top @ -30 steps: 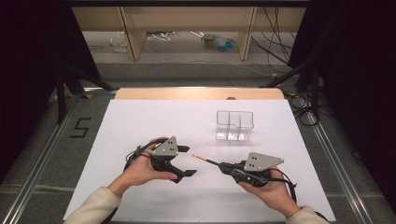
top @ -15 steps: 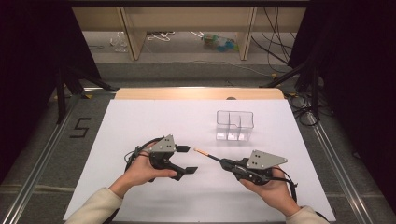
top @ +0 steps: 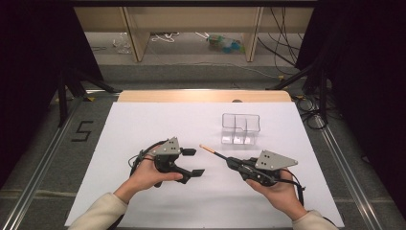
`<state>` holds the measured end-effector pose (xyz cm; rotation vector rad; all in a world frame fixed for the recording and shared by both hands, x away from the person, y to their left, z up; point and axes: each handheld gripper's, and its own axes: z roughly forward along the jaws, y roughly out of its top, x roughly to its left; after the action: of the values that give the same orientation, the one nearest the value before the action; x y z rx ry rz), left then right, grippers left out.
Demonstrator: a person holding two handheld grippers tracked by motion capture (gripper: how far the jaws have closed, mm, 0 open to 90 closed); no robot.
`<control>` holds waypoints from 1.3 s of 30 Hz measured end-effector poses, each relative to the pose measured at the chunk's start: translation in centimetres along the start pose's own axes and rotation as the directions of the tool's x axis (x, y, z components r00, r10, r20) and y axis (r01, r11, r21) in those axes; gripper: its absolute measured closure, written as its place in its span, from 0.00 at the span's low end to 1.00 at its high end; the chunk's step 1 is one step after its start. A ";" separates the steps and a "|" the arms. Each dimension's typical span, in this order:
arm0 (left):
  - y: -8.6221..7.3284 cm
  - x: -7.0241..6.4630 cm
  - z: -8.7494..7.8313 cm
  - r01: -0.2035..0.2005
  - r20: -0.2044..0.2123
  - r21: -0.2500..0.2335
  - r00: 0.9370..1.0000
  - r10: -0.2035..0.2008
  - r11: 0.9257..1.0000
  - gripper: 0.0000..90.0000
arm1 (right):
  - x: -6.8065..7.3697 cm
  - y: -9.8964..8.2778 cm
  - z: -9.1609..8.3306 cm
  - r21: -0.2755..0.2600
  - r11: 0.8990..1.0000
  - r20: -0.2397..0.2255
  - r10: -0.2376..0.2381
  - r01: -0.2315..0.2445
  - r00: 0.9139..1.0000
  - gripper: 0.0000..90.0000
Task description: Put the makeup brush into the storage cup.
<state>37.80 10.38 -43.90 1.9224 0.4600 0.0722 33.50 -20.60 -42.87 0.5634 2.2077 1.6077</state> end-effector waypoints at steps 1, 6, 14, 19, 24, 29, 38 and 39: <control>0.0 0.0 0.0 0.009 0.011 -0.011 1.000 -0.009 1.000 0.24 | 0.0 0.0 0.1 -0.011 1.000 0.011 0.004 -0.004 1.000 0.94; 0.5 0.0 0.3 0.067 0.030 -0.076 0.997 -0.065 0.995 0.26 | -0.3 0.6 0.3 -0.031 1.000 0.008 -0.002 0.002 1.000 0.94; 0.9 0.0 0.6 0.154 0.065 -0.165 0.987 -0.145 0.974 0.32 | -0.3 1.1 0.7 -0.047 0.999 0.012 -0.002 0.003 1.000 0.94; 1.3 0.0 0.9 0.209 0.096 -0.226 0.977 -0.191 0.952 0.36 | -0.3 1.1 0.8 -0.071 0.997 0.004 -0.002 0.002 1.000 0.94; 1.5 -0.2 1.3 0.233 0.113 -0.250 0.971 -0.211 0.940 0.38 | -0.3 1.1 0.8 -0.063 0.998 0.005 0.003 -0.002 1.000 0.94; 1.6 -0.3 1.6 0.243 0.116 -0.263 0.969 -0.219 0.934 0.39 | -0.3 1.2 0.7 -0.062 0.998 0.013 -0.004 0.005 1.000 0.94; 2.0 -0.4 2.0 0.260 0.126 -0.282 0.964 -0.233 0.924 0.40 | -0.2 1.1 0.8 -0.071 0.997 0.018 -0.002 0.003 1.000 0.94; 2.0 -0.4 2.1 0.259 0.125 -0.284 0.965 -0.232 0.923 0.40 | -0.2 1.2 0.8 -0.066 0.998 0.016 -0.004 0.005 1.000 0.94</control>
<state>38.55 7.79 -42.83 1.5528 0.5921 -0.1027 34.20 -19.76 -41.98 0.5497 2.1342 1.6613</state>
